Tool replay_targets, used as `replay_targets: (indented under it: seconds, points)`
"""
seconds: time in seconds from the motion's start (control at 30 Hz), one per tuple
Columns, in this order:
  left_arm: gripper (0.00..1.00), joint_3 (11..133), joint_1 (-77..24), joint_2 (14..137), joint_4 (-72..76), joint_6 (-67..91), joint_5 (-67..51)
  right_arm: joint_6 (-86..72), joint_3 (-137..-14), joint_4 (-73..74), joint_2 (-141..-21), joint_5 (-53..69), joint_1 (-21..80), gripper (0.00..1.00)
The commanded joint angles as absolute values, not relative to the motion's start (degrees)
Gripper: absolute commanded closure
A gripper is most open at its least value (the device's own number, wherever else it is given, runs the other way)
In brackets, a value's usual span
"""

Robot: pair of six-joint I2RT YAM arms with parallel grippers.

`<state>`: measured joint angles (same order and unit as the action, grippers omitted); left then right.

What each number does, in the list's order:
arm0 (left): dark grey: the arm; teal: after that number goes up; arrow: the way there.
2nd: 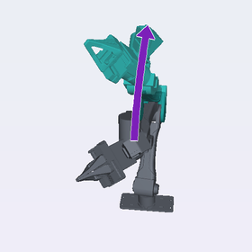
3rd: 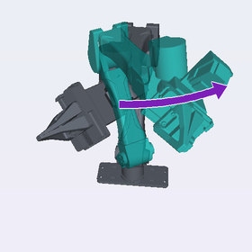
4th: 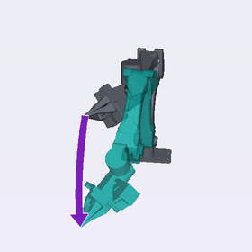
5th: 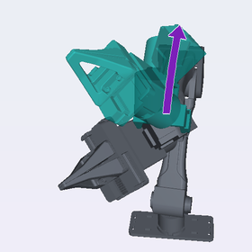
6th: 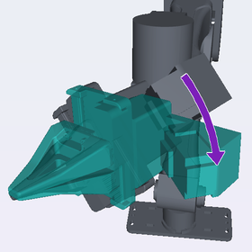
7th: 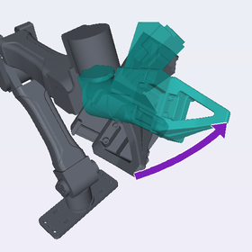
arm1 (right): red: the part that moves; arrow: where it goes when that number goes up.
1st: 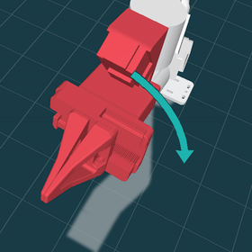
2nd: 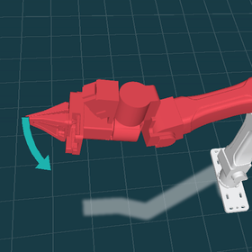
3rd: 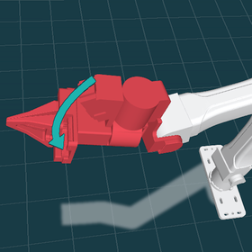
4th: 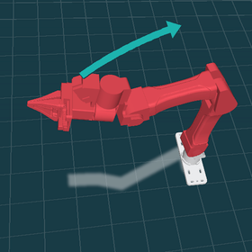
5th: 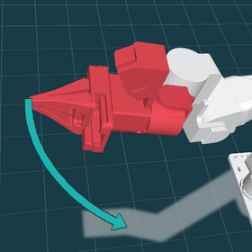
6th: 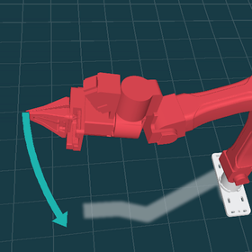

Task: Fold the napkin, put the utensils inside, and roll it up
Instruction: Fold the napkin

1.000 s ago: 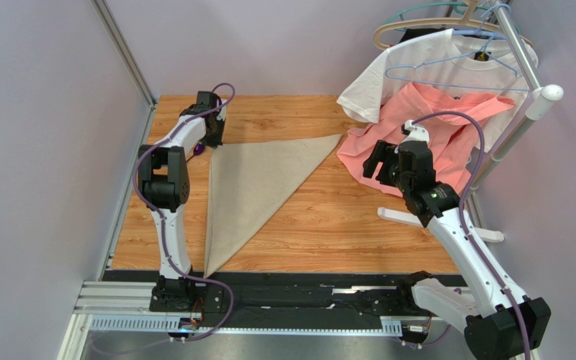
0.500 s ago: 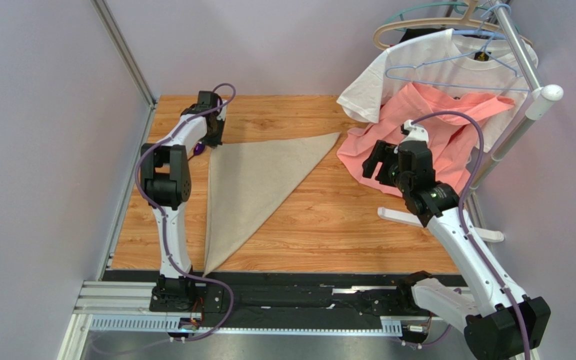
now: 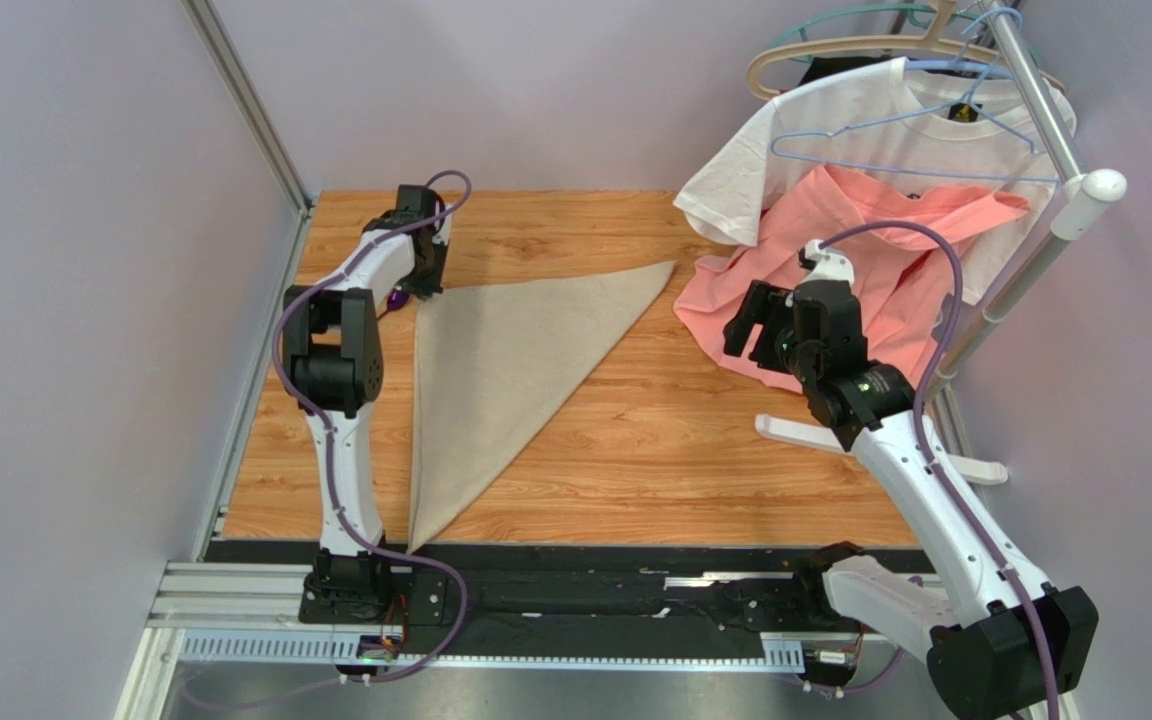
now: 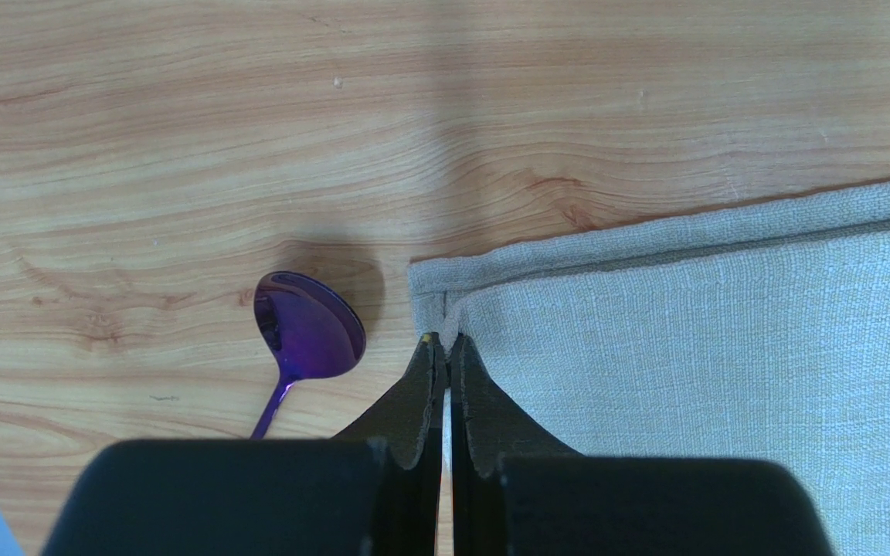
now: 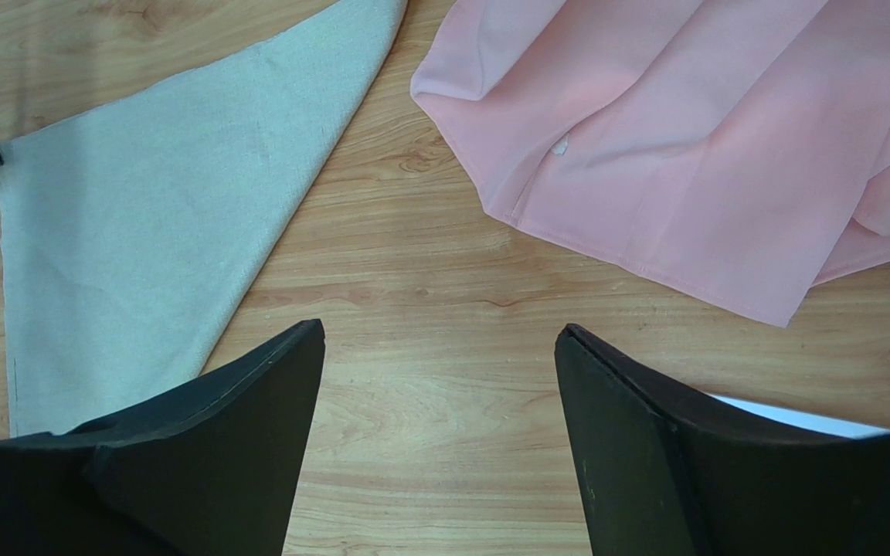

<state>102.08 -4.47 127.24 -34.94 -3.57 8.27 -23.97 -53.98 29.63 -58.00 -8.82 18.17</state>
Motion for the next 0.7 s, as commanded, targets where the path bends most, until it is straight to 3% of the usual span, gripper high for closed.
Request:
replay_targets:
  seconds: [0.0,0.13,0.27,0.4,0.67]
  points:
    - [1.00,104.59,-3.96,127.44,-34.80,-4.57,9.41,-23.64,-54.76,26.63,-58.45,-8.44,18.11,0.23]
    - [0.93,104.77,-3.96,127.36,-35.07,-4.05,9.67,-23.73,-54.76,26.37,-59.06,-8.26,18.02,0.23]
    - [0.70,104.85,-3.96,126.48,-35.24,-3.78,10.63,-23.55,-54.84,26.02,-59.41,-8.00,18.10,0.23]
    - [0.52,104.85,-3.96,125.25,-34.98,-3.17,10.55,-23.56,-55.02,25.93,-59.85,-7.65,17.93,0.22]
    - [0.49,102.66,-3.96,120.86,-33.49,-0.62,4.60,-23.47,-54.84,25.23,-60.55,-6.86,18.10,0.22]
